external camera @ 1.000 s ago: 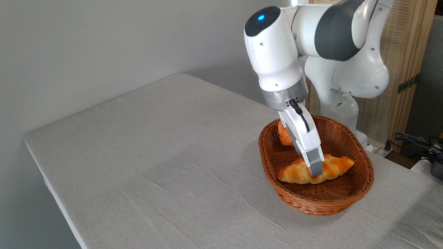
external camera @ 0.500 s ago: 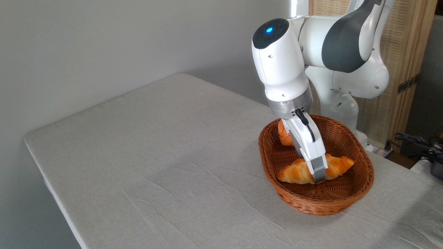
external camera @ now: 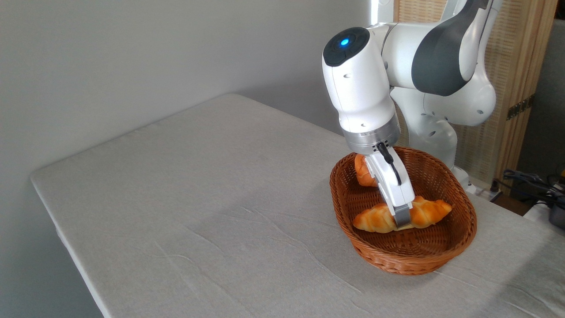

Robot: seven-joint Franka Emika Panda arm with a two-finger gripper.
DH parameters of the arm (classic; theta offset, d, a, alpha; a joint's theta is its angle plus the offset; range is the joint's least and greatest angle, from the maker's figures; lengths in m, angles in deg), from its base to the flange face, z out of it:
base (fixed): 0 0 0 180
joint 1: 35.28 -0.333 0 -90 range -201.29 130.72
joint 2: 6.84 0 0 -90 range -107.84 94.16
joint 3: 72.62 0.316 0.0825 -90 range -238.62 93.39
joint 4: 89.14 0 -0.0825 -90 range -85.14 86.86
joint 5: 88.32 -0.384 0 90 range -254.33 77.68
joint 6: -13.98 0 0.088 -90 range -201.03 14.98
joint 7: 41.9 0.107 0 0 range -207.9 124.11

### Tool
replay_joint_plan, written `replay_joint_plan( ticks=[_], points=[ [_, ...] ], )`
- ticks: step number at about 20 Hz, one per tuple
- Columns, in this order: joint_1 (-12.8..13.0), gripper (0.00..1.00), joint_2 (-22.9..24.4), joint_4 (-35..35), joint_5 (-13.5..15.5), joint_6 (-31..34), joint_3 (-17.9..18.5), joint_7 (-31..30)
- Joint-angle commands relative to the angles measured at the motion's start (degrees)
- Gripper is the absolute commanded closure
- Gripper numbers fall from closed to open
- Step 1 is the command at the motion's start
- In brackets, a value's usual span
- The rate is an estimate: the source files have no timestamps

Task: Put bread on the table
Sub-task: 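Lift the braided roll out of the basket and carry it away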

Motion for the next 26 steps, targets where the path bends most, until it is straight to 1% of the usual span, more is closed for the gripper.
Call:
replay_joint_plan(
  ticks=[1,4,6,9,13,14,15,16,17,18,19,20,22,23,25,26],
  points=[
    [0.9,0.76,0.3,-0.4,-1.2,1.1,1.0,1.8],
    [1.2,0.76,0.1,-5.2,-1.1,5.9,0.9,4.0],
    [1.7,0.76,0.1,-8.2,-1.1,7.6,0.9,4.5],
    [3.4,0.76,-0.5,-13.2,-0.8,10.4,0.7,4.5],
    [6.7,0.75,-3.5,-20.7,-0.4,12.9,0.3,4.4],
    [8.0,0.75,-4.7,-22.5,0.0,13.5,0.3,3.8],
    [9.5,0.75,-5.8,-24.7,1.7,13.8,0.3,3.4],
    [10.9,0.73,-7.7,-27.4,5.4,13.7,0.2,1.6],
    [12.8,0.71,-9.9,-29.9,9.6,13.8,0.1,-4.0],
    [14.0,0.71,-11.5,-31.8,12.6,13.7,0.1,-11.4],
    [15.3,0.70,-13.1,-32.9,13.9,13.1,0.1,-16.9],
    [17.1,0.70,-14.9,-33.9,14.9,12.3,0.1,-20.6],
    [21.1,0.70,-18.0,-36.2,15.7,9.4,-0.6,-28.2],
    [22.2,0.70,-19.4,-36.4,15.8,7.0,-0.7,-32.7],
    [25.5,0.66,-21.7,-36.5,15.8,0.6,-1.2,-40.7],
    [26.5,0.64,-23.0,-36.4,15.8,-1.9,-1.4,-43.5]
  ],
)
